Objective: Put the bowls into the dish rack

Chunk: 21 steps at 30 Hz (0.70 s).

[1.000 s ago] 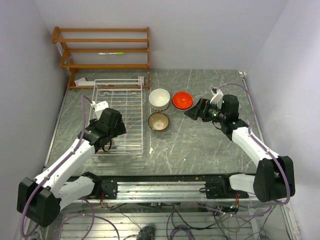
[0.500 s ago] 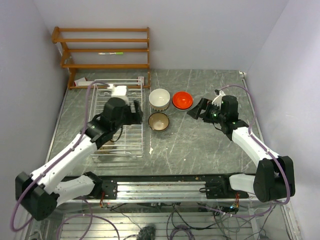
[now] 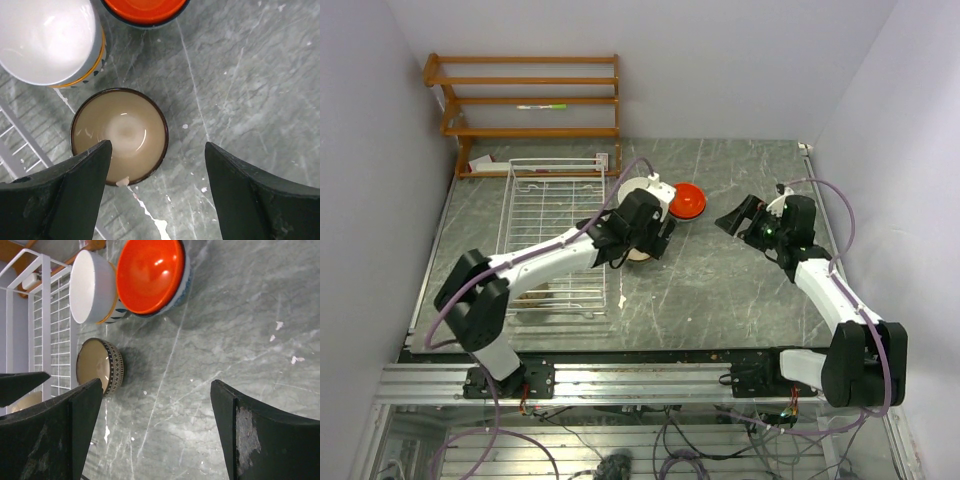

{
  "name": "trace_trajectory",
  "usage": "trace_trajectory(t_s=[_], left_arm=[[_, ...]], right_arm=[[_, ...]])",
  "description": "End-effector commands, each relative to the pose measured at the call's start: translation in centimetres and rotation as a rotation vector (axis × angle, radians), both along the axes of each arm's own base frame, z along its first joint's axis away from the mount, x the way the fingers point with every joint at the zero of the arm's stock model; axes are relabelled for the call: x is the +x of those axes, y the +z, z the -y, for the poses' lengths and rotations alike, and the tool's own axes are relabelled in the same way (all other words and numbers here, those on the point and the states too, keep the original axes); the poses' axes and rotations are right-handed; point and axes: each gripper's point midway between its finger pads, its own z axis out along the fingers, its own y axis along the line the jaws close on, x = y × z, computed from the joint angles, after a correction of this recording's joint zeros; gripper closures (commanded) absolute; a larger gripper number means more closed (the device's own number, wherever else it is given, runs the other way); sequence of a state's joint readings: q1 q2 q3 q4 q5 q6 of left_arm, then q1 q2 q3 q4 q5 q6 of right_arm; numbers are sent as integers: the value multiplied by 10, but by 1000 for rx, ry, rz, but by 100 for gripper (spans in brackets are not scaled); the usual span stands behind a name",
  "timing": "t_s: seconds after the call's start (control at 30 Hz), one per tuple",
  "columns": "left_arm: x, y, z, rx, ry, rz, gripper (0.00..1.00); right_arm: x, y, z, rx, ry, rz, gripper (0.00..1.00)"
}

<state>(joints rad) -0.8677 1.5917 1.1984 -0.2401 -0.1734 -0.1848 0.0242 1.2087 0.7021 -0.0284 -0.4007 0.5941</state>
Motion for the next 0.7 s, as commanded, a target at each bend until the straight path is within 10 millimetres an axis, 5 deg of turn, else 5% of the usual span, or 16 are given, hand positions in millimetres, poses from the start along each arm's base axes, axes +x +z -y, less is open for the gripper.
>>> trace_trajectory(t_s=[0.0, 0.3, 0.53, 0.67], left_arm=[[11, -8, 23, 29, -69, 41, 15], [8, -66, 43, 159, -73, 10, 23], [16, -88, 42, 187, -11, 11, 29], [20, -91, 41, 201, 1, 21, 52]], right_arm=[[-8, -4, 5, 39, 12, -15, 11], [-7, -11, 10, 36, 18, -27, 12], [-6, -14, 10, 47, 27, -28, 13], [-6, -16, 10, 51, 26, -34, 14]])
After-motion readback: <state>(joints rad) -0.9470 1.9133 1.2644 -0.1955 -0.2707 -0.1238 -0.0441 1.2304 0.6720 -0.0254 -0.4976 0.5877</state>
